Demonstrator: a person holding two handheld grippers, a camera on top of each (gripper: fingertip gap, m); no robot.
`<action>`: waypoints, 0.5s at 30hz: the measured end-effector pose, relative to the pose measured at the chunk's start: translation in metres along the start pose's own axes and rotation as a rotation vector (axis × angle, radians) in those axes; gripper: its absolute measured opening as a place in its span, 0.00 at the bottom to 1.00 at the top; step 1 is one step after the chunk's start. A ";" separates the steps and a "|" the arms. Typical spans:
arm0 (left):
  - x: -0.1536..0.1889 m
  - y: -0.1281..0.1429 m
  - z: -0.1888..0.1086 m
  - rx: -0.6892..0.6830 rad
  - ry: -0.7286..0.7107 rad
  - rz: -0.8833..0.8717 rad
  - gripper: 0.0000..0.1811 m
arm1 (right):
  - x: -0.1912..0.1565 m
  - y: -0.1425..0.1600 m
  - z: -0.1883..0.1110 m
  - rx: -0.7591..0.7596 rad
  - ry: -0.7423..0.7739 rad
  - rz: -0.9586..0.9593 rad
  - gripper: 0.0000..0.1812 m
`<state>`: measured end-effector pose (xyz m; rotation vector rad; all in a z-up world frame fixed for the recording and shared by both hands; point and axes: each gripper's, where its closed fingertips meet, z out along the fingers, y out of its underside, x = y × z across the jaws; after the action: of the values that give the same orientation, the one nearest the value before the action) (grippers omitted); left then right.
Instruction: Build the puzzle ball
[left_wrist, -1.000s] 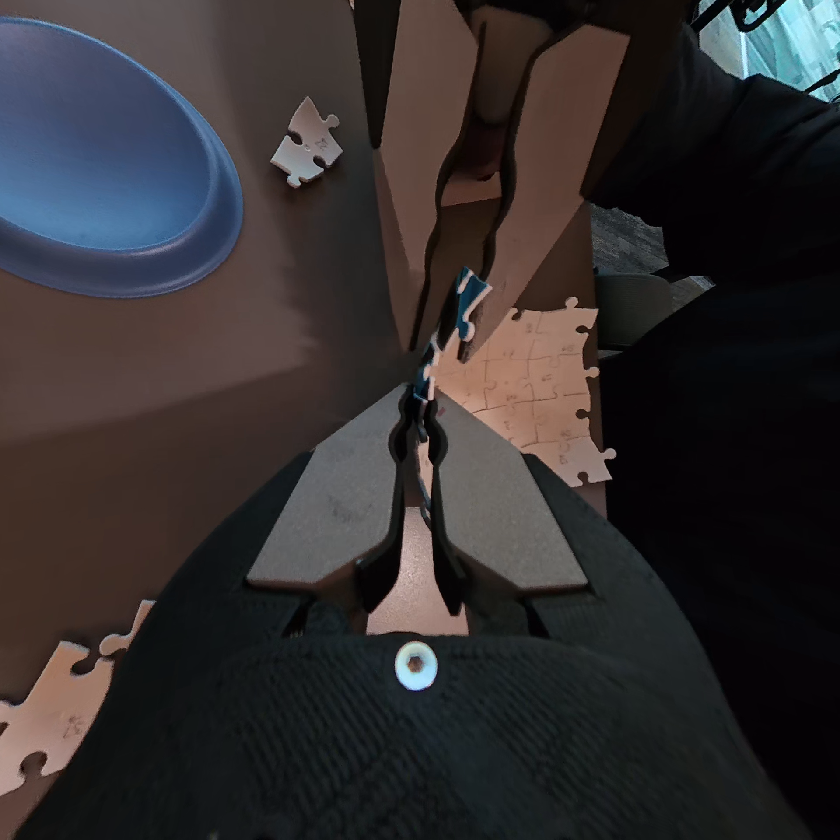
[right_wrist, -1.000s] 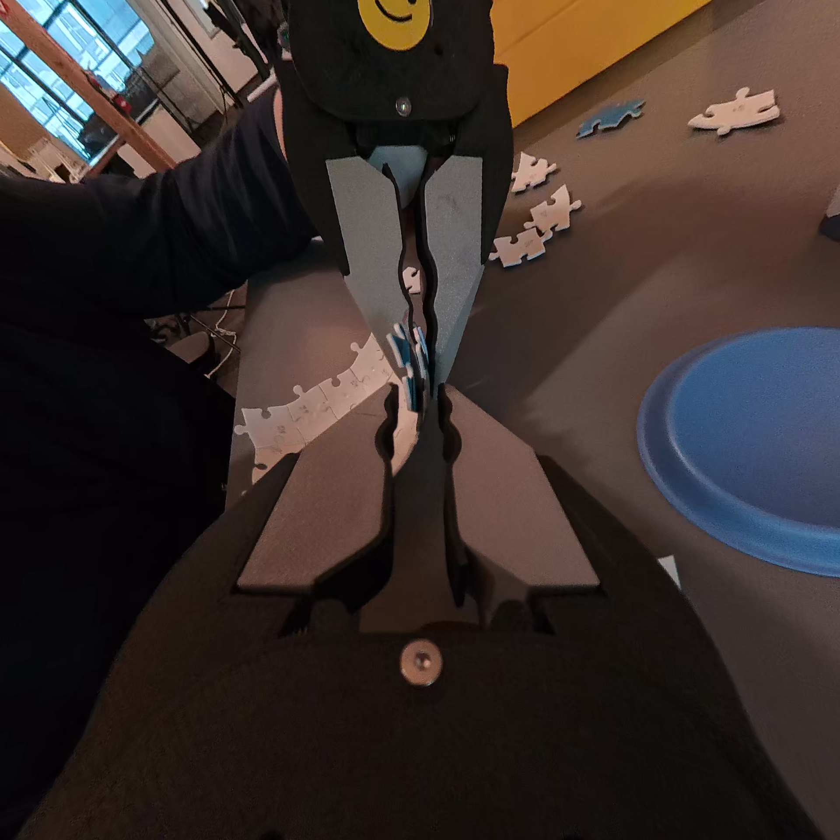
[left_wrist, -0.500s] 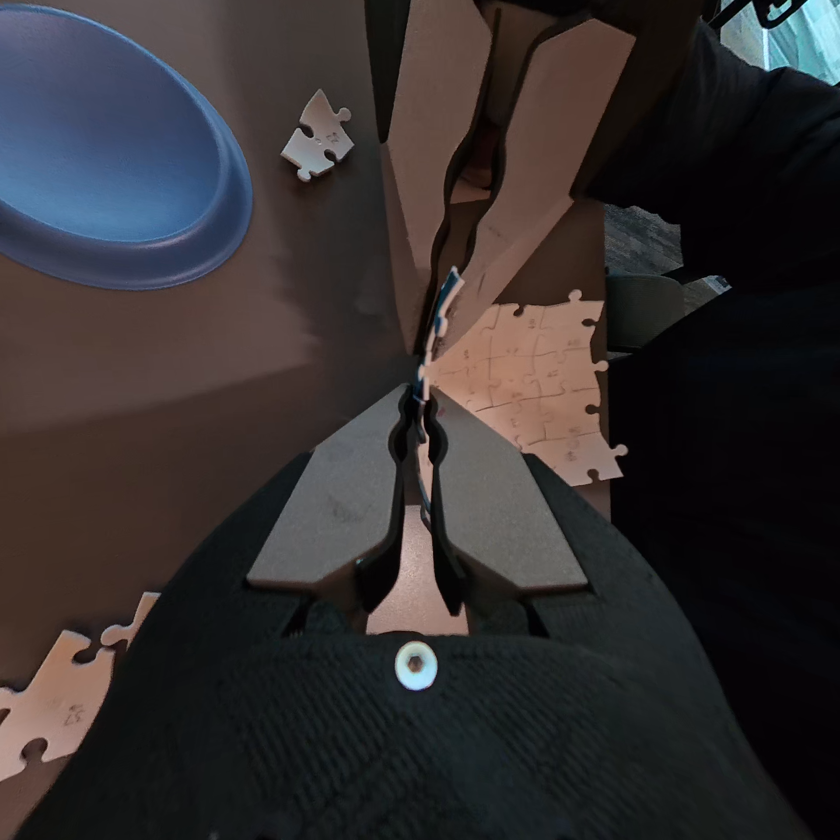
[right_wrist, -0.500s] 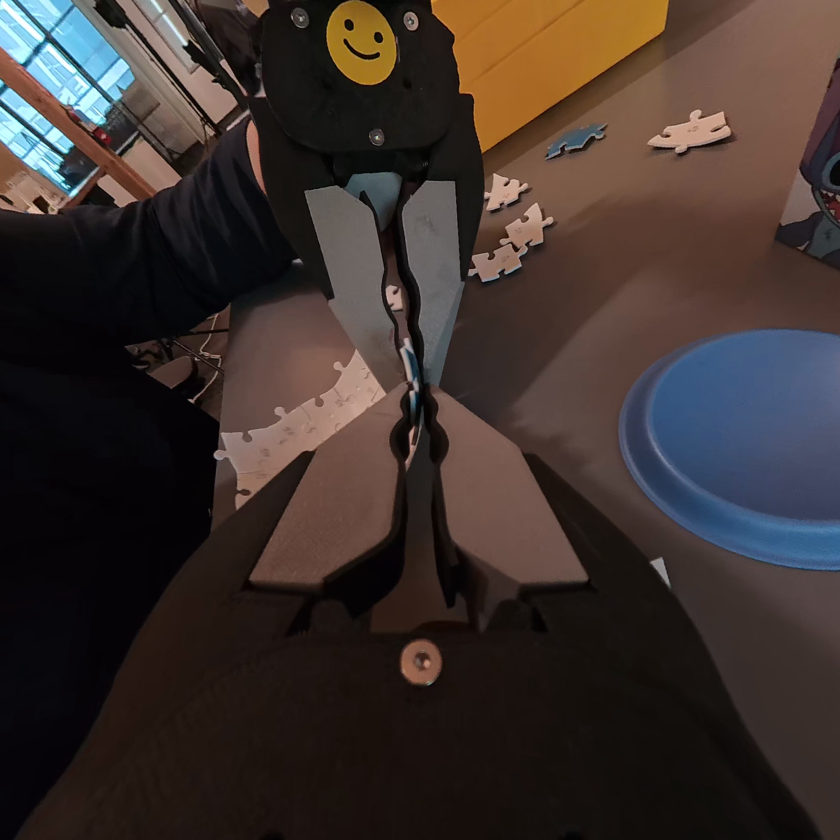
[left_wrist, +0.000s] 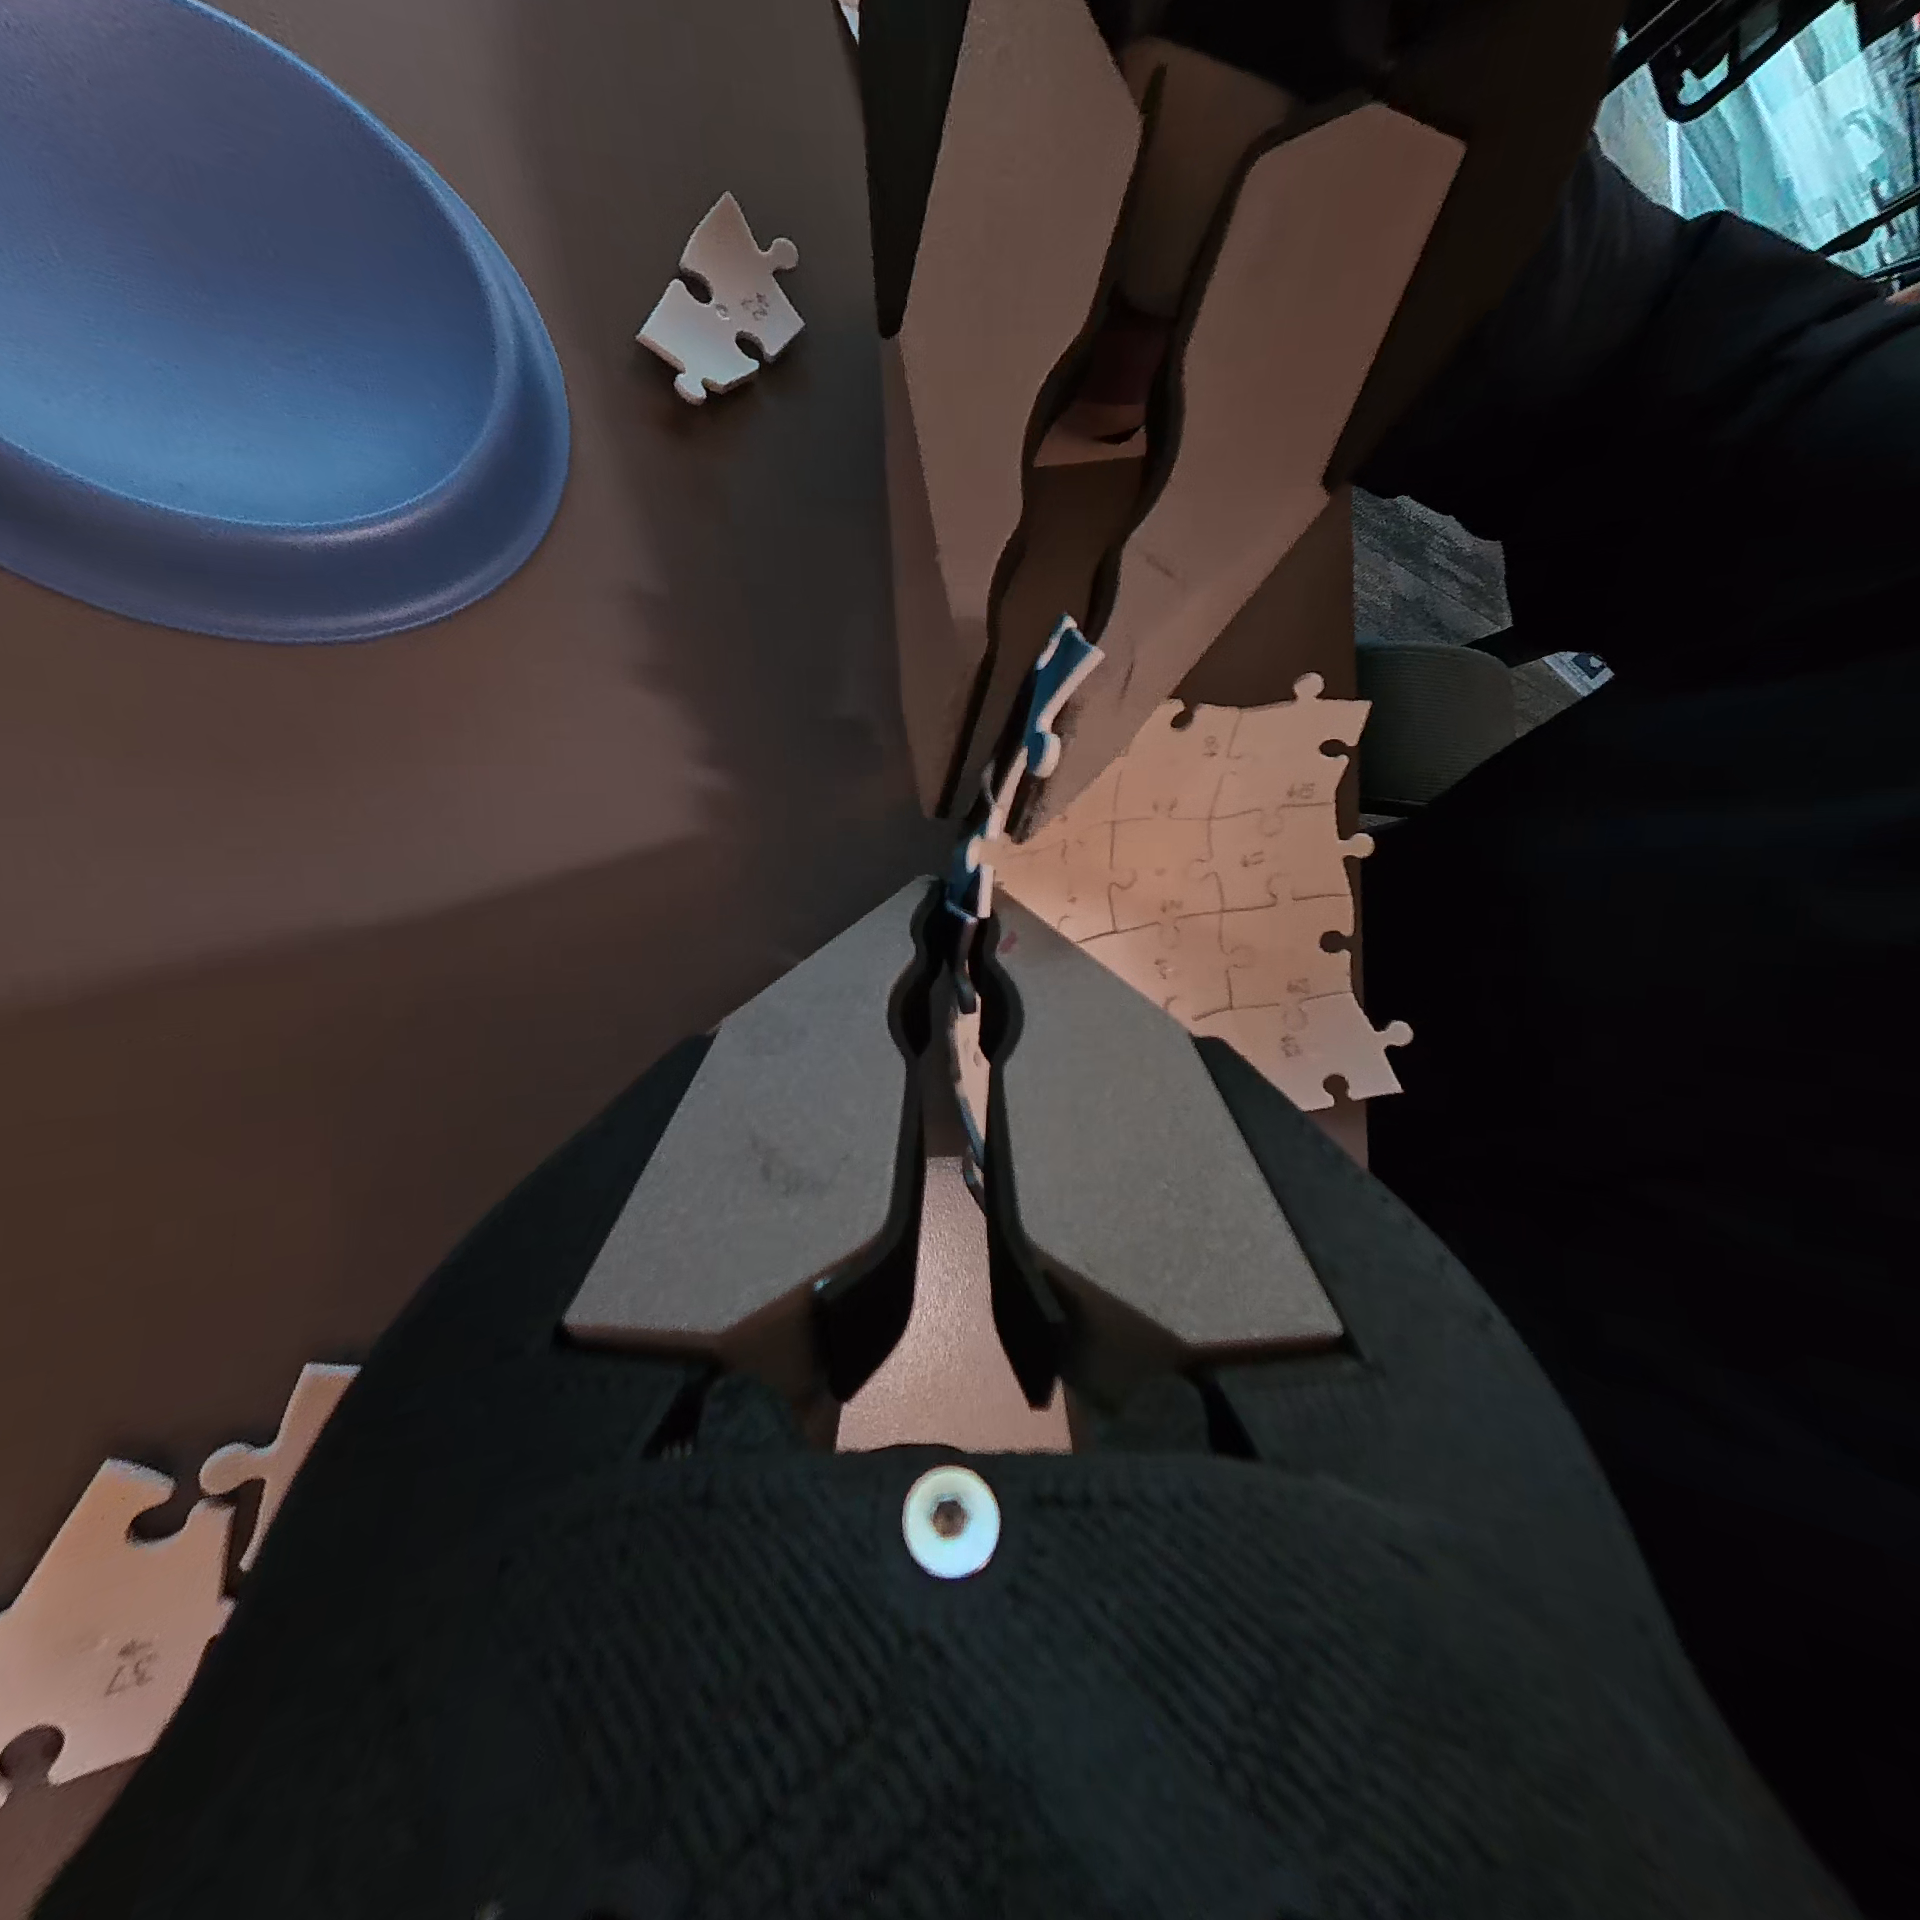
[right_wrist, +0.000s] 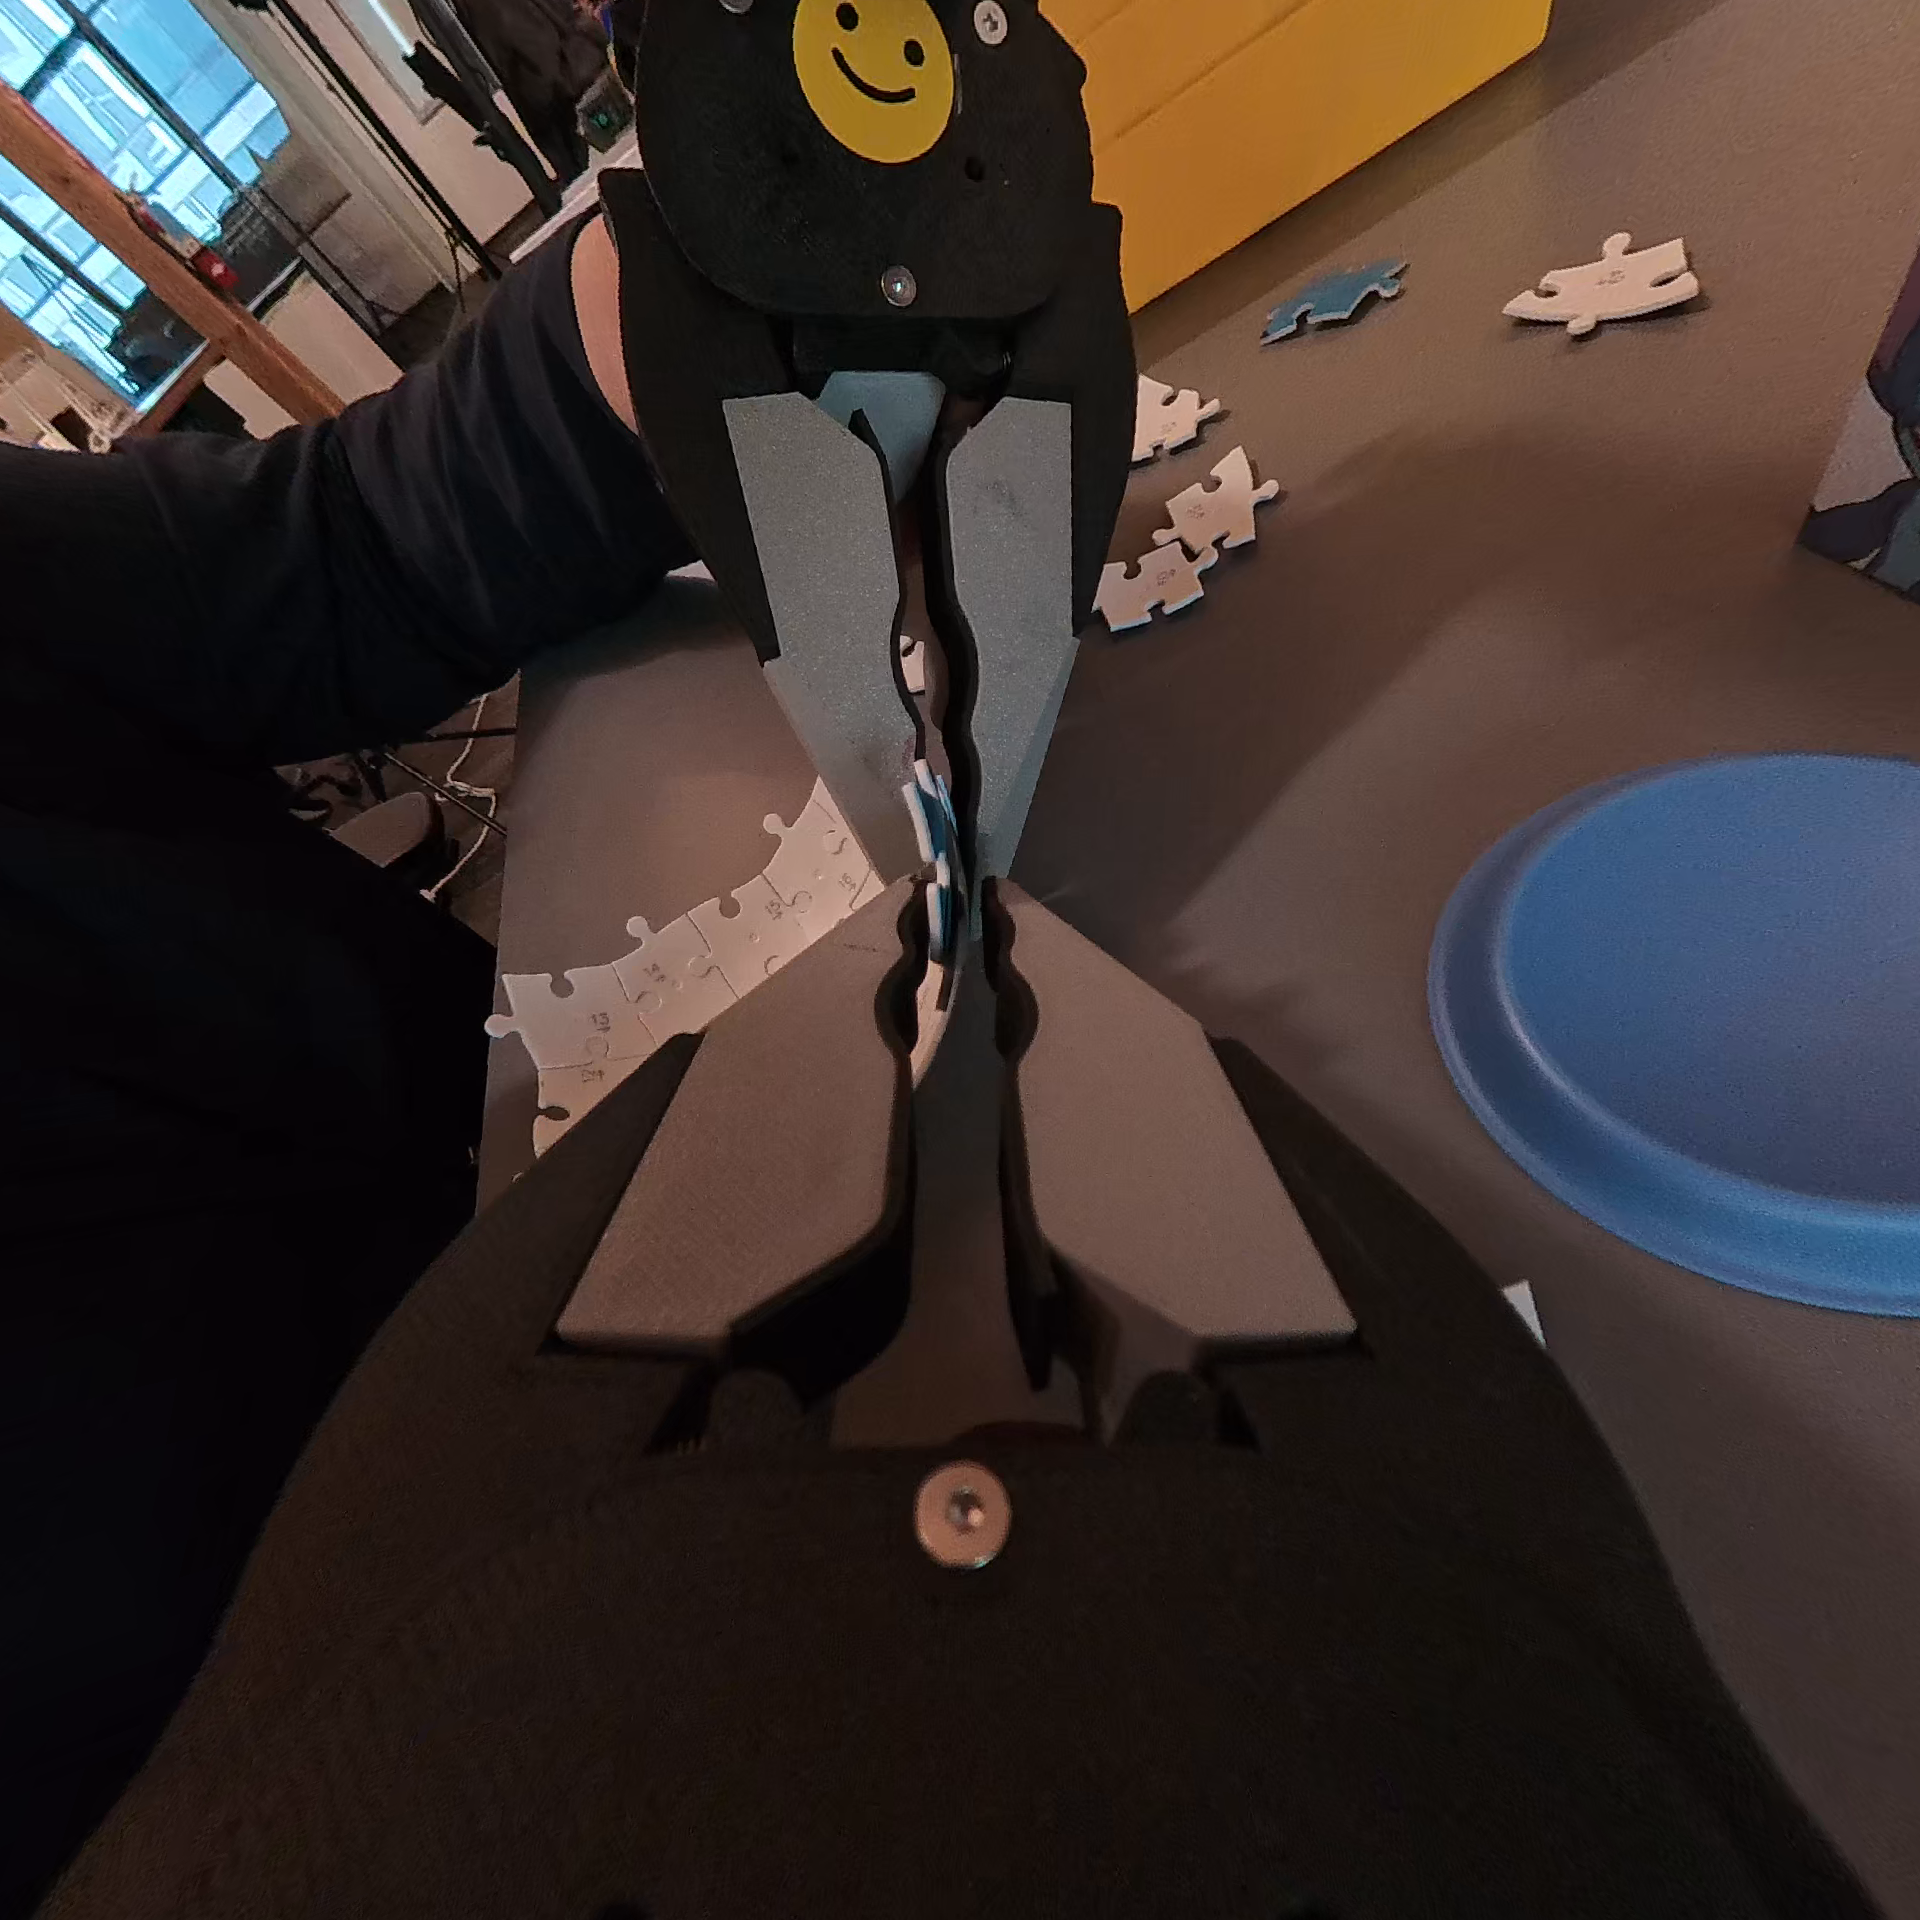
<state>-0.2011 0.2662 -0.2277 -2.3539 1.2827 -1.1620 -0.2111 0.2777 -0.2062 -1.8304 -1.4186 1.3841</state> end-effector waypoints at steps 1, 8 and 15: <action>0.000 0.000 0.000 0.000 0.000 -0.001 0.01 | 0.000 0.000 0.000 0.002 0.000 0.001 0.03; -0.001 0.001 -0.001 0.001 0.006 -0.013 0.01 | 0.003 -0.006 -0.009 0.033 0.013 -0.003 0.03; -0.002 0.001 -0.001 0.000 0.010 -0.017 0.01 | 0.004 -0.010 -0.015 0.050 0.020 -0.011 0.04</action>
<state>-0.2029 0.2671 -0.2288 -2.3668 1.2678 -1.1797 -0.2025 0.2880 -0.1942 -1.7977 -1.3693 1.3795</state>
